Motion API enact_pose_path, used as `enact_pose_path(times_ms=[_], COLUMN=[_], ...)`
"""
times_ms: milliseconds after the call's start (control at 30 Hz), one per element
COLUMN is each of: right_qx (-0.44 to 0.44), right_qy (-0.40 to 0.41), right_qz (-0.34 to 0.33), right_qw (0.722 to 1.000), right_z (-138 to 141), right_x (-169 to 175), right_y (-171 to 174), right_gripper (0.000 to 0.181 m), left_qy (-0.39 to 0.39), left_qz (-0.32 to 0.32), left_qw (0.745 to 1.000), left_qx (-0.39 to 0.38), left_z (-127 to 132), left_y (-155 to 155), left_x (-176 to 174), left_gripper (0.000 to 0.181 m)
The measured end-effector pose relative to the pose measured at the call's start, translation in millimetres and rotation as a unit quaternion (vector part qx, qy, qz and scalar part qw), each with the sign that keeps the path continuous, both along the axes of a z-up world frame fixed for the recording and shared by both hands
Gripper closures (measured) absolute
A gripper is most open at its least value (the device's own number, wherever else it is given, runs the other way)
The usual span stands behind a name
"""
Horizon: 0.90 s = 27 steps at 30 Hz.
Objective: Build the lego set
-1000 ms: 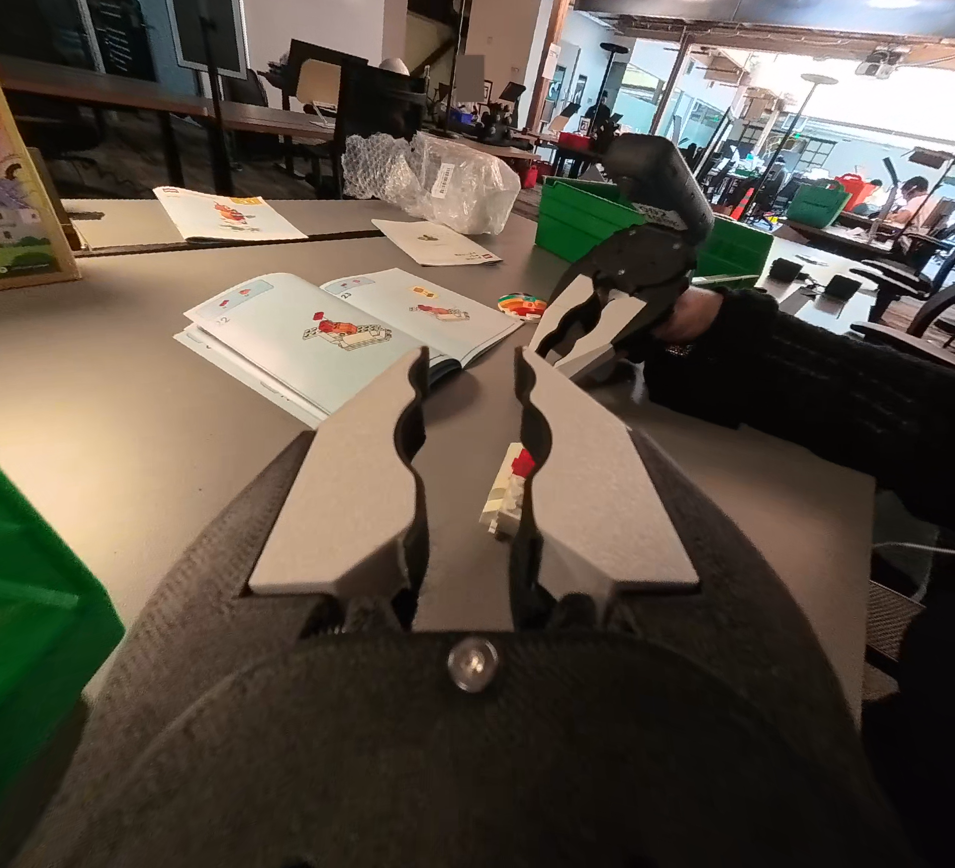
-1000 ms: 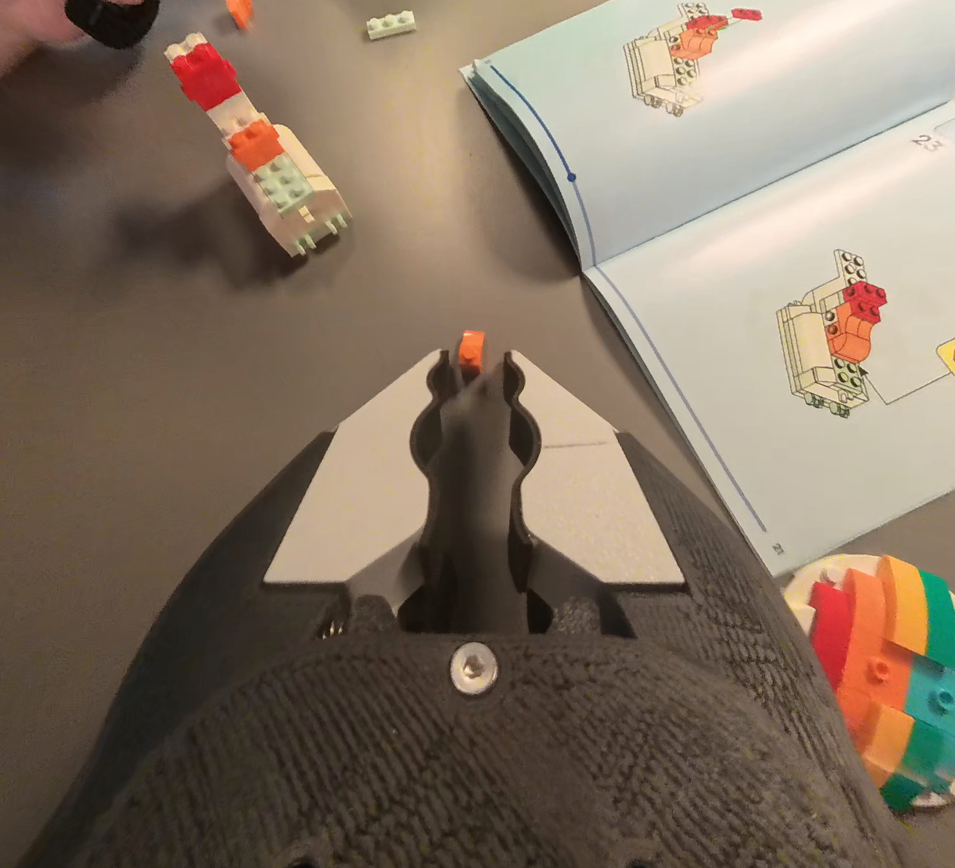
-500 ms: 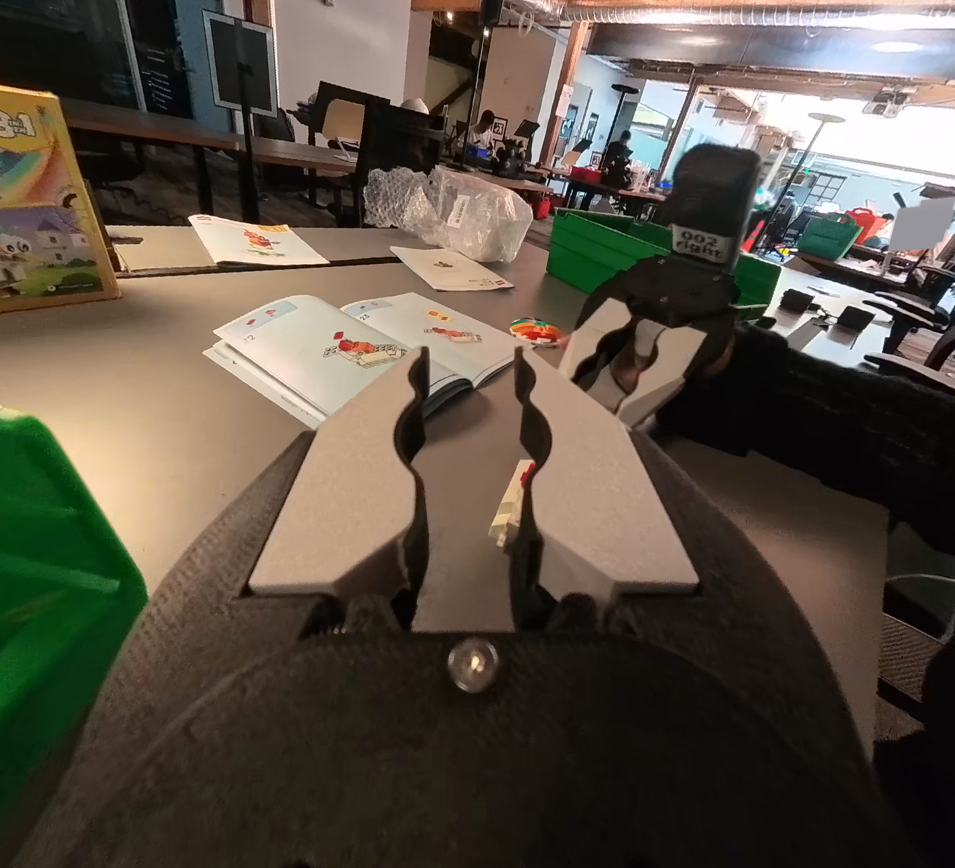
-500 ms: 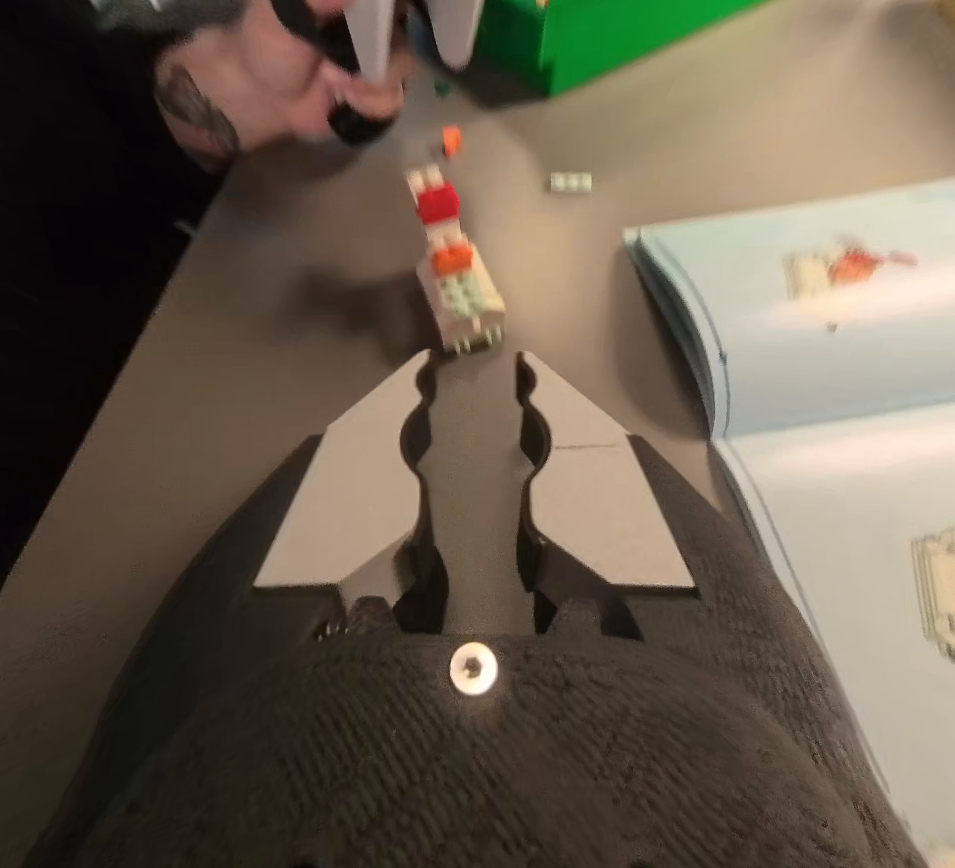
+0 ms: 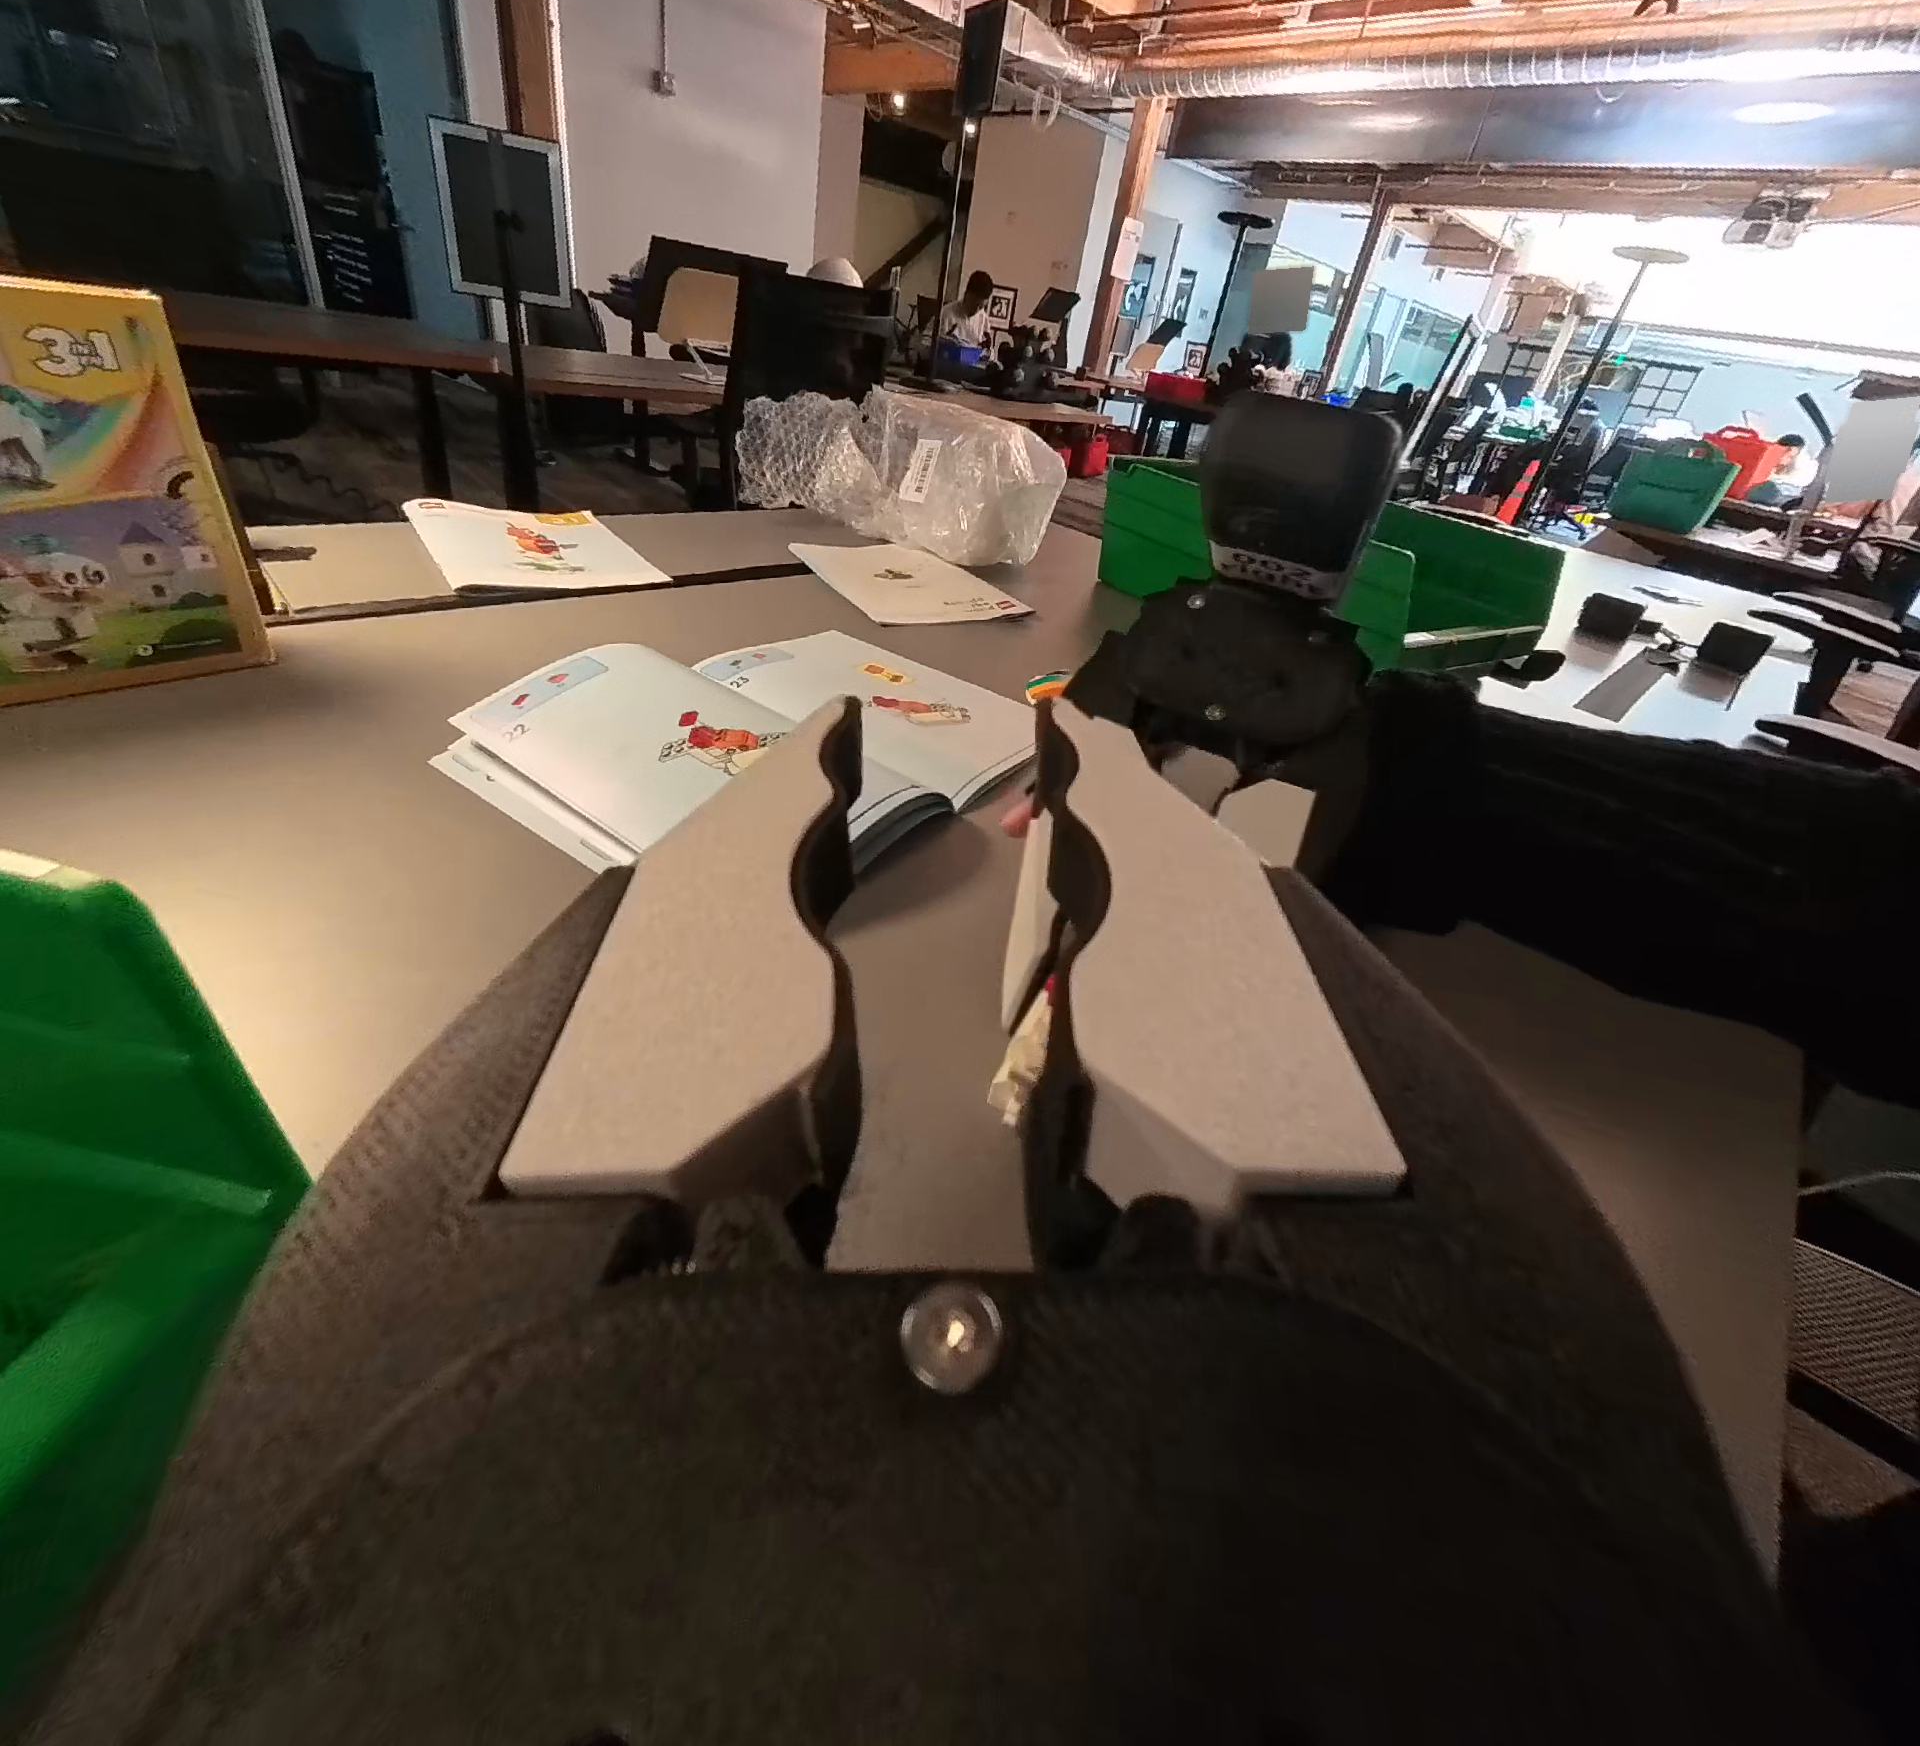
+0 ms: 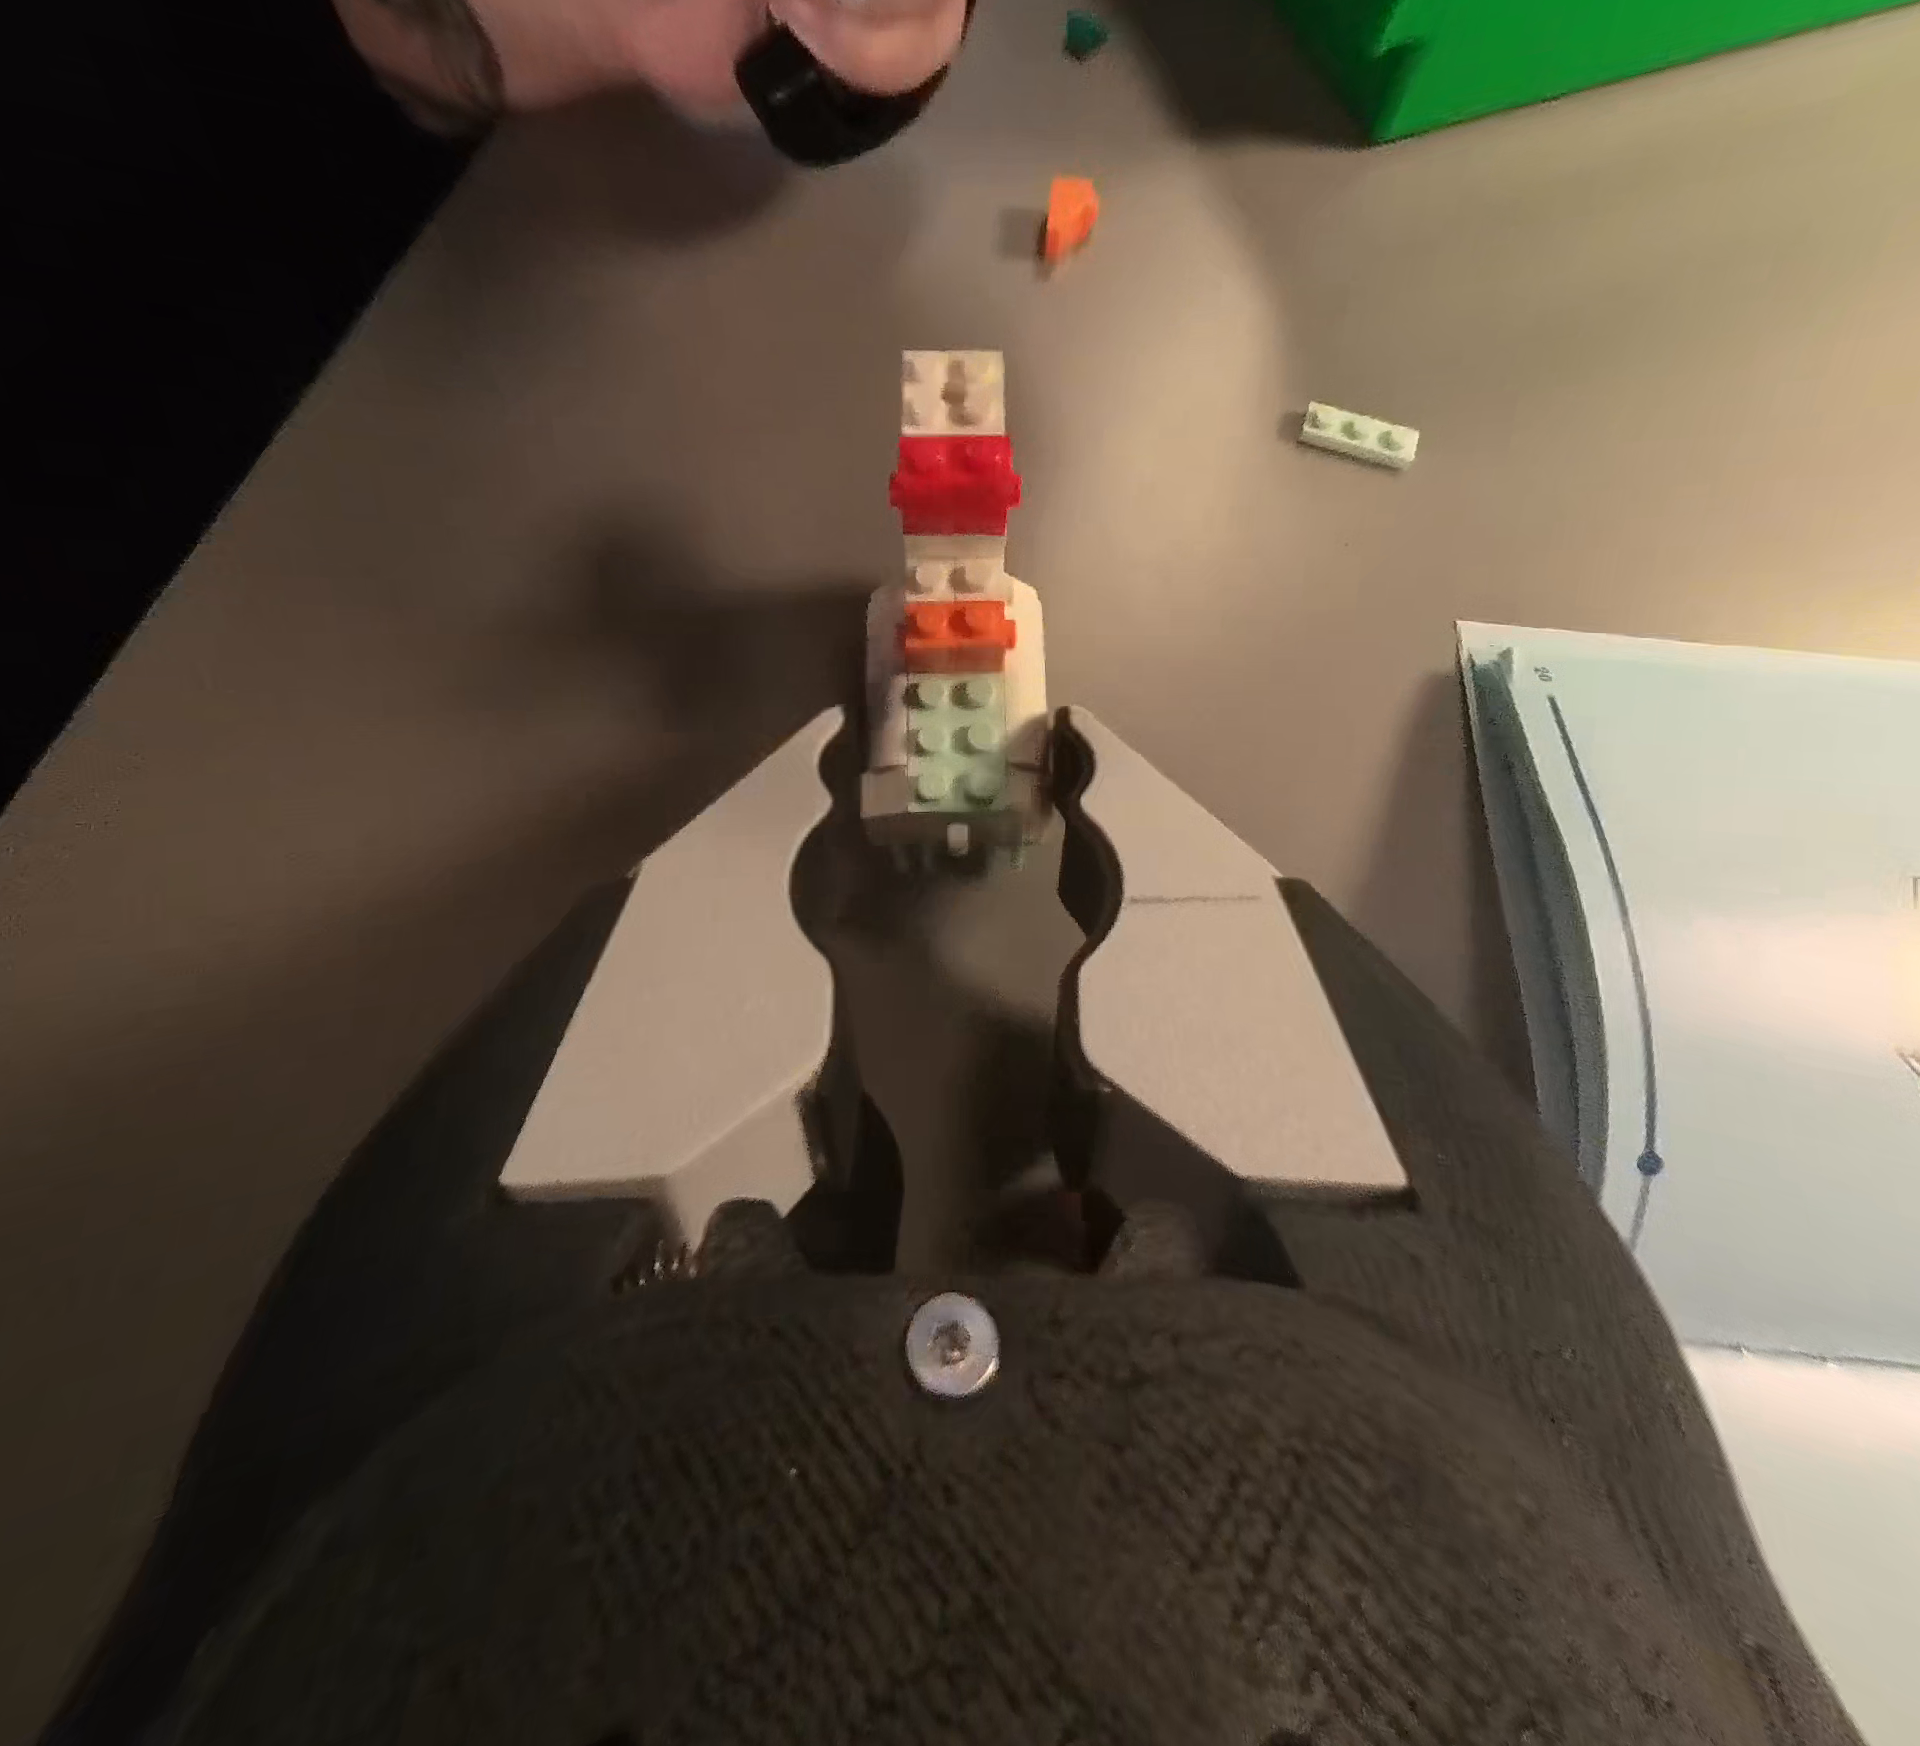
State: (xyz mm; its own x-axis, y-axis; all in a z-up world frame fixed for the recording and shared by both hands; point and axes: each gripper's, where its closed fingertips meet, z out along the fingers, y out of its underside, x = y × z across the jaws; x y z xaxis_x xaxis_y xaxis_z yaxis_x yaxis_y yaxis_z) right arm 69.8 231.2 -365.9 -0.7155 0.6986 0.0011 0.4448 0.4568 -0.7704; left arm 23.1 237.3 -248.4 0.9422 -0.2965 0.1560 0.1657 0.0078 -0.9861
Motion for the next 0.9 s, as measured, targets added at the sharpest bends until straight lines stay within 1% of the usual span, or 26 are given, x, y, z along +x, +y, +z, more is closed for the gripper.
enact_pose_path(times_ms=[33,100,233,267,333,400,467,600,700,767,900], right_qx=[-0.001,-0.014,-0.11,-0.132,-0.157,-0.171,-0.204,-0.274,-0.309,-0.317,-0.304], right_qy=[-0.002,0.003,0.06,0.078,0.098,0.111,0.132,0.212,0.253,0.264,0.264], right_qz=[-0.003,-0.012,-0.035,-0.039,-0.053,-0.065,-0.068,-0.062,-0.056,-0.05,-0.035], right_qw=[1.0,1.0,0.991,0.987,0.981,0.977,0.968,0.936,0.915,0.909,0.915], right_z=[0,3,37,46,58,64,77,116,135,140,137], right_x=[1,2,6,9,13,16,17,17,18,17,14], right_y=[0,2,6,8,16,22,24,22,15,9,-5], right_gripper=[0.145,0.146,0.147,0.155,0.155,0.156,0.156,0.156,0.156,0.156,0.156], left_qy=[-0.003,-0.012,-0.015,-0.019,-0.026,-0.033,-0.036,-0.039,-0.065,-0.086,-0.098], left_qz=[-0.002,-0.024,-0.056,-0.064,-0.077,-0.091,-0.108,-0.145,-0.179,-0.203,-0.238], left_qw=[1.0,1.0,0.998,0.998,0.997,0.995,0.993,0.987,0.98,0.974,0.965], left_qx=[-0.001,-0.002,0.003,0.006,0.008,0.005,-0.01,-0.05,-0.053,-0.054,-0.053], left_z=[0,0,2,3,4,4,-1,-15,-13,-11,-10], left_y=[0,0,-1,-3,-4,-4,-3,2,1,0,-4], left_x=[0,6,16,18,21,24,29,45,56,61,71], left_gripper=[0.149,0.142,0.118,0.114,0.108,0.106,0.104,0.101,0.106,0.109,0.12])
